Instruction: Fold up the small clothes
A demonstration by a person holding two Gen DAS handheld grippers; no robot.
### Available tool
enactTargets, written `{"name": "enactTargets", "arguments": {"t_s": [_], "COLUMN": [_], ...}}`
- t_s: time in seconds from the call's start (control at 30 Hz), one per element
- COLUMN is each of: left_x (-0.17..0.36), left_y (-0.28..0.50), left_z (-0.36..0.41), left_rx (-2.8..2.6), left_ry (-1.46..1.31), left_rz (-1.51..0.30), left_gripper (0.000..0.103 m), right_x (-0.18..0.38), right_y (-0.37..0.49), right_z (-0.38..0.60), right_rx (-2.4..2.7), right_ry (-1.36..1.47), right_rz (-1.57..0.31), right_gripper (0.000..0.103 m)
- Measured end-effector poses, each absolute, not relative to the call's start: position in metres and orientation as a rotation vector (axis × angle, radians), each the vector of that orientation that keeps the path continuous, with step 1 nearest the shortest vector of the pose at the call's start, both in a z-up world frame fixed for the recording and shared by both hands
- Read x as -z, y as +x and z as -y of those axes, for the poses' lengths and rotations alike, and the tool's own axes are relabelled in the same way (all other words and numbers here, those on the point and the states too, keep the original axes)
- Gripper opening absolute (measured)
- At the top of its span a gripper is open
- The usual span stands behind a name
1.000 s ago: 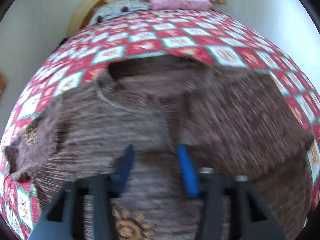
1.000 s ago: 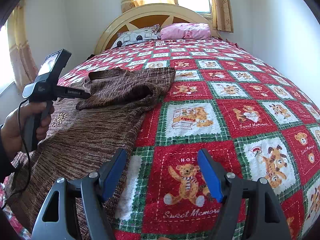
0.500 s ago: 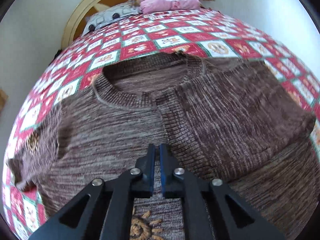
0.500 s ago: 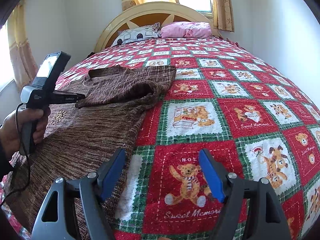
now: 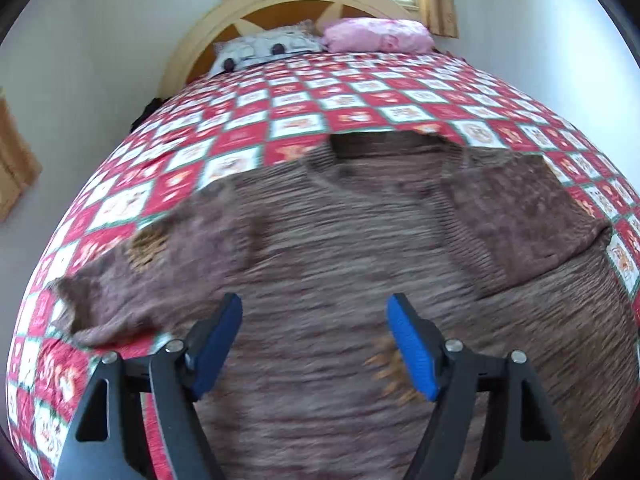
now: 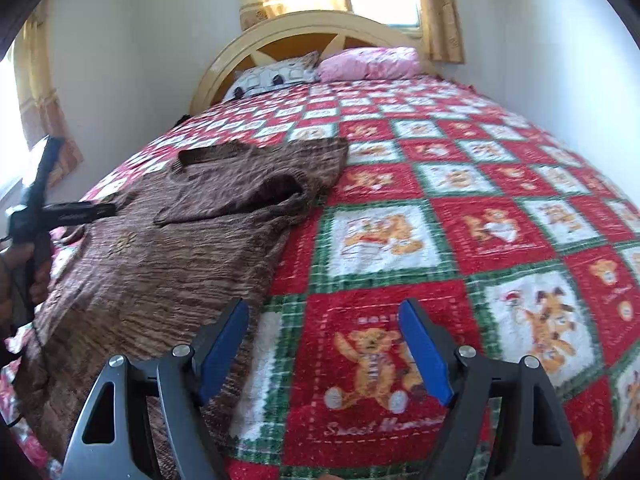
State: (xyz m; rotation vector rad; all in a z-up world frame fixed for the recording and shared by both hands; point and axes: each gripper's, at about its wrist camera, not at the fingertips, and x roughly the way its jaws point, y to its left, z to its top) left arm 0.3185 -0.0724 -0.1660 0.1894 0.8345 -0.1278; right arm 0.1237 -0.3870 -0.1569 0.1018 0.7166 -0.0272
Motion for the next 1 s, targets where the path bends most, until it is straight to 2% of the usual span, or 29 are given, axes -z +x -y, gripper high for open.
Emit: {"name": "enactTargets", "arguments": {"t_s": [0.2, 0.33, 0.53, 0.57, 0.6, 0.67, 0.77, 0.8, 0.87, 0.93, 1.0], "left_x": [0.171, 0.185, 0.202, 0.201, 0.201, 0.202, 0.204, 0.204, 0.206, 0.209, 0.21], "left_y": [0.304, 0.306, 0.3, 0.299, 0.298, 0.297, 0.297, 0.298, 0.3, 0.301, 0.3], "left_z": [0.014, -0.009, -0.018, -0.019, -0.02, -0.021, -0.024, -0.026, -0.033, -0.041, -0.046], "left_rx": [0.055, 0.038, 0.101, 0.112, 0.118, 0.136, 0.155, 0.163, 0.174, 0.188, 0.197], "left_ry": [0.143, 0.067, -0.027, -0.044, -0.054, -0.063, -0.088, -0.102, -0.149, -0.202, -0.24], "left_rz": [-0.835, -0.849, -0.863, -0.853, -0.849, -0.849, -0.851, -0.854, -0.863, -0.868, -0.862], "left_gripper": [0.078, 0.08, 0.08, 0.082, 0.088, 0.091, 0.091, 0.091, 0.091, 0.091, 0.091], "right_x": [0.111, 0.09, 0.115, 0.123, 0.132, 0.151, 0.169, 0.173, 0.173, 0.17, 0.163], "right_y": [0.138, 0.185, 0.256, 0.263, 0.27, 0.283, 0.298, 0.301, 0.303, 0.302, 0.3], "right_z": [0.345, 0.283, 0.204, 0.196, 0.188, 0.175, 0.171, 0.174, 0.179, 0.176, 0.17], "right_rx": [0.002, -0.089, -0.169, -0.169, -0.169, -0.157, -0.112, -0.101, -0.104, -0.1, -0.106], "right_ry": [0.01, -0.088, -0.194, -0.21, -0.233, -0.286, -0.306, -0.287, -0.26, -0.271, -0.282], "right_rz": [-0.679, -0.709, -0.827, -0.84, -0.853, -0.886, -0.922, -0.929, -0.93, -0.918, -0.895], "right_gripper": [0.078, 0.078, 0.078, 0.078, 0.078, 0.078, 0.049, 0.035, 0.028, 0.016, 0.015]}}
